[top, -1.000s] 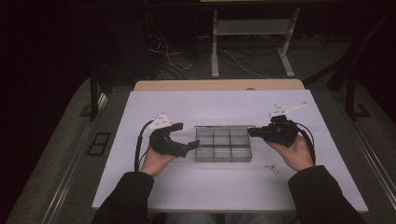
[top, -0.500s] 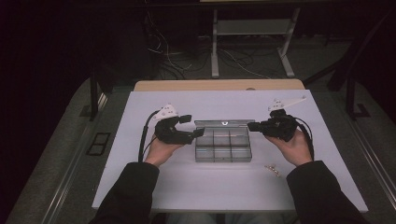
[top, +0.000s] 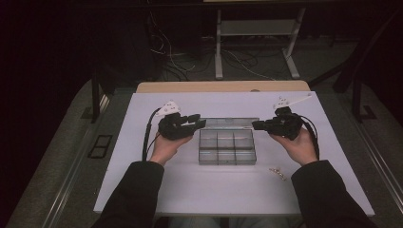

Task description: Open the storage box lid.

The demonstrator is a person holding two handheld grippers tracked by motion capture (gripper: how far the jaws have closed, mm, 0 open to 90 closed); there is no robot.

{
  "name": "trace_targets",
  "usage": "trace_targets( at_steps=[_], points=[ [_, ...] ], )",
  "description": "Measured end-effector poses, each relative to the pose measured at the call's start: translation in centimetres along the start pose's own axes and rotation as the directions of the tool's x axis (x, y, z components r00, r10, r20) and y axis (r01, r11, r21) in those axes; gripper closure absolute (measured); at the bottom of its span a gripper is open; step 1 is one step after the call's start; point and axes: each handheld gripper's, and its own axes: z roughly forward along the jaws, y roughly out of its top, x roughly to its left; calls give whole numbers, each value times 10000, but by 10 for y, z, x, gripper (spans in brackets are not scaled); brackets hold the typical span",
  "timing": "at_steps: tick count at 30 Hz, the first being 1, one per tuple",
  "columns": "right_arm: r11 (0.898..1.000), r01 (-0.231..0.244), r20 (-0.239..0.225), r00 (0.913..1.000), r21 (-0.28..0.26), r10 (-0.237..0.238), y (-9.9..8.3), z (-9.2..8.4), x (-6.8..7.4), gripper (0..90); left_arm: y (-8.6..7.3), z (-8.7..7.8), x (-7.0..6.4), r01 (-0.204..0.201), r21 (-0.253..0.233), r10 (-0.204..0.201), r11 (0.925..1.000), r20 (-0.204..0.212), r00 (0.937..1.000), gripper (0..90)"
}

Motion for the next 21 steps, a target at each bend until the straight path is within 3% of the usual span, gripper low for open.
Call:
trace_targets(
  at_steps=[12,14,15,21],
  points=[
    [10000,-44,23,10000,28,44,-3,-5,-4,830,4,2,5,-190,-99,189,9998,-138,9997,661],
    [9999,-92,70,9999,53,91,-4,-7,-6,786,5,3,6,-216,-94,215,9997,-171,9996,668],
    [9999,87,308,9995,62,-88,-5,-8,-6,742,6,3,6,-276,-71,275,9996,-178,9995,674],
    [10000,-65,447,9990,18,64,-4,-9,-13,669,6,4,9,-209,-171,206,9996,-199,9996,684]
  ],
)
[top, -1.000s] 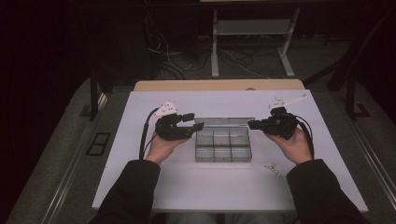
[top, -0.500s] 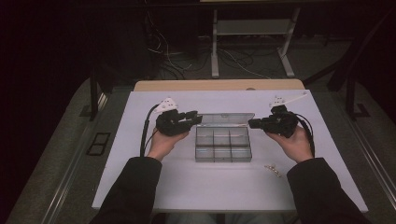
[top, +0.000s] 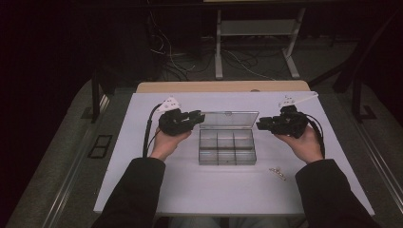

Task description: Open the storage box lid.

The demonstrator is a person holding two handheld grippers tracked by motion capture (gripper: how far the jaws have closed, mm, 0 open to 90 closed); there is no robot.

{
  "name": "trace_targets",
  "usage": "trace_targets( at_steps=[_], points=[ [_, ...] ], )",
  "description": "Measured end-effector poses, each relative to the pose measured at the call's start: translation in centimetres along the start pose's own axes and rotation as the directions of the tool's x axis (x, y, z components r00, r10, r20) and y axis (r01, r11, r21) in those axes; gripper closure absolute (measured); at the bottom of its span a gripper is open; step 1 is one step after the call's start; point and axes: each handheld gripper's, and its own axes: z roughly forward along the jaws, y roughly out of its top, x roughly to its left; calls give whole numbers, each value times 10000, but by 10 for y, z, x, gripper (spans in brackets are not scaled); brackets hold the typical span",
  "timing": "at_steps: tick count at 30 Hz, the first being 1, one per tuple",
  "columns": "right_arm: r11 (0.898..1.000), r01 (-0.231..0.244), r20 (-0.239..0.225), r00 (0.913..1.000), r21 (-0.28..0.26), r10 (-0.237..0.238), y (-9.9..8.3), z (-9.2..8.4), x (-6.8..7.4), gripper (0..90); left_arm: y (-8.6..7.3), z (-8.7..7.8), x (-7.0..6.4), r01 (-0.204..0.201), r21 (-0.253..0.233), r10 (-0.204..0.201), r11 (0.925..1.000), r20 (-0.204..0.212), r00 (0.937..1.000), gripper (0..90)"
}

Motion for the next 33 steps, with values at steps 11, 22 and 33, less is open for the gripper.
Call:
trace_targets(
  at_steps=[11,22,33],
  points=[
    [9997,201,-41,9998,-103,-201,25,12,-8,597,2,4,6,167,-118,-168,9998,-68,9998,708],
    [9996,242,35,9997,-162,-241,37,15,-15,699,5,10,9,123,48,-121,9999,-323,9994,717],
    [9995,192,-133,9997,-268,-196,38,21,-22,742,7,16,16,356,111,-352,9993,-318,9989,718]
  ],
)
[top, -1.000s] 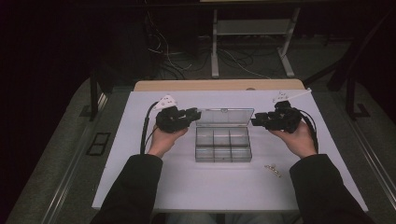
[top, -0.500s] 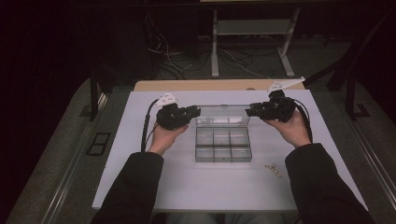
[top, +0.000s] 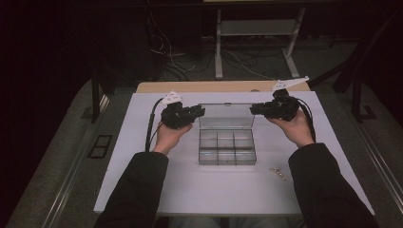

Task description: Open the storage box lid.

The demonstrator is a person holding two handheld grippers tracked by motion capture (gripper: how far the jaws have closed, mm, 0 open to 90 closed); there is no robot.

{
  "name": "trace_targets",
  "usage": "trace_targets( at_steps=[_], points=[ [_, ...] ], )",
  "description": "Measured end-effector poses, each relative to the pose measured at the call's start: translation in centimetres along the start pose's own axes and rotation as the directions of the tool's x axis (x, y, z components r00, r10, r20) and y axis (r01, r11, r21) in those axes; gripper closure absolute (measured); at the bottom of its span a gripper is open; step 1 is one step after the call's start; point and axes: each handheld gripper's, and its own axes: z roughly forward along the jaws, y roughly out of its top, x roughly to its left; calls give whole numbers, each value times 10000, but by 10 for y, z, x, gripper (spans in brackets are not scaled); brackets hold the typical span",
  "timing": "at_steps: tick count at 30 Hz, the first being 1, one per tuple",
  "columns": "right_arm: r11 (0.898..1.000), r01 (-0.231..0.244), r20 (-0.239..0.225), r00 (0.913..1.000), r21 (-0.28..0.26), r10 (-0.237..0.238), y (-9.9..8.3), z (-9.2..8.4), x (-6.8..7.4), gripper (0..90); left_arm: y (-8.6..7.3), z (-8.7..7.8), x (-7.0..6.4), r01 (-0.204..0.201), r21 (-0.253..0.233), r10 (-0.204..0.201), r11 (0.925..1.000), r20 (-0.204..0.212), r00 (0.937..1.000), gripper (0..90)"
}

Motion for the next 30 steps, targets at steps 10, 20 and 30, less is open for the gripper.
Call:
trace_targets(
  at_steps=[10,20,30],
  points=[
    [10000,36,3,10000,68,-36,4,3,-4,750,-7,9,10,262,374,-266,9990,96,9996,682],
    [9996,-259,46,9997,-83,260,5,9,-11,751,-13,18,17,453,490,-464,9978,206,9987,710],
    [9991,-314,-16,9995,-300,314,4,15,-17,689,-16,21,22,497,321,-502,9982,147,9986,748]
  ],
)
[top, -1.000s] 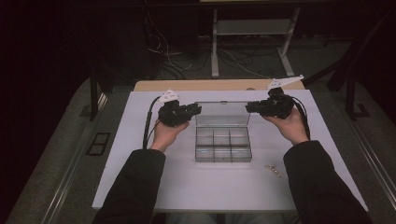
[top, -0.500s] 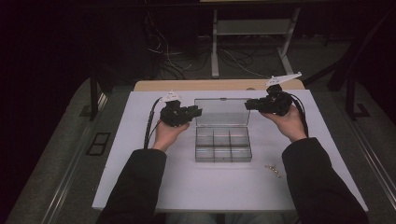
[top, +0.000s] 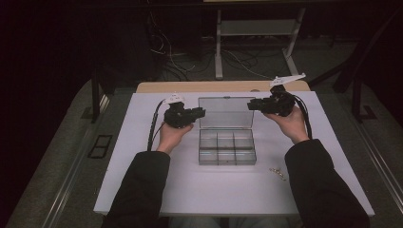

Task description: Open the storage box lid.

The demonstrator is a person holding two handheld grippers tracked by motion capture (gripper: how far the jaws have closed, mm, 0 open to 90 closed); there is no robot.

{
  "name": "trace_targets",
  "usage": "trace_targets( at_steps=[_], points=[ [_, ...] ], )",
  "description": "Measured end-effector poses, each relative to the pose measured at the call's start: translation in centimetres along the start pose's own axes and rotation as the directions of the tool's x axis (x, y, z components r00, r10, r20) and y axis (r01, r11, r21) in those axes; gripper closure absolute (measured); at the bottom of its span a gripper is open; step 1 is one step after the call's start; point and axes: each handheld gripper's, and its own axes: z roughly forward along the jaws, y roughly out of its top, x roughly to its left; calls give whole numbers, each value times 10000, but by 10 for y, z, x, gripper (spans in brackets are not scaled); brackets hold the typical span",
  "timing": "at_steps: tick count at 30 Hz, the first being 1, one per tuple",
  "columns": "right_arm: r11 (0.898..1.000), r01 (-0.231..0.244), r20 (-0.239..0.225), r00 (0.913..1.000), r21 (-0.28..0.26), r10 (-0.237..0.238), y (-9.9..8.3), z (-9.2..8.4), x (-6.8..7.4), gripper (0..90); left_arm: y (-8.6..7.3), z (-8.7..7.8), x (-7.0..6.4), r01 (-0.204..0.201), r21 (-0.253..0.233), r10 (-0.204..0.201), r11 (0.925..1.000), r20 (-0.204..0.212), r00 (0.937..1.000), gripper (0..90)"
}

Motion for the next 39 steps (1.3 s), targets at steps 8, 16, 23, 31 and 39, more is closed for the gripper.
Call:
trace_targets(
  at_steps=[8,16,23,31,39],
  points=[
    [10000,-68,151,9999,4,68,-3,7,-2,665,-1,2,3,94,-88,-94,9999,1,10000,764],
    [9986,-359,-59,9993,376,362,-14,19,-8,668,-3,4,5,161,-187,-162,9997,-38,9999,770],
    [9961,-720,-387,9965,512,741,-33,31,-12,700,-3,5,6,191,-198,-193,9996,-68,9998,771],
    [9947,-914,-527,9942,469,938,-45,34,-14,711,-4,6,7,235,-258,-237,9994,-83,9997,772],
    [9942,-1012,-606,9928,355,1032,-49,35,-15,720,-5,7,10,369,-320,-372,9988,-79,9993,768]
  ],
)
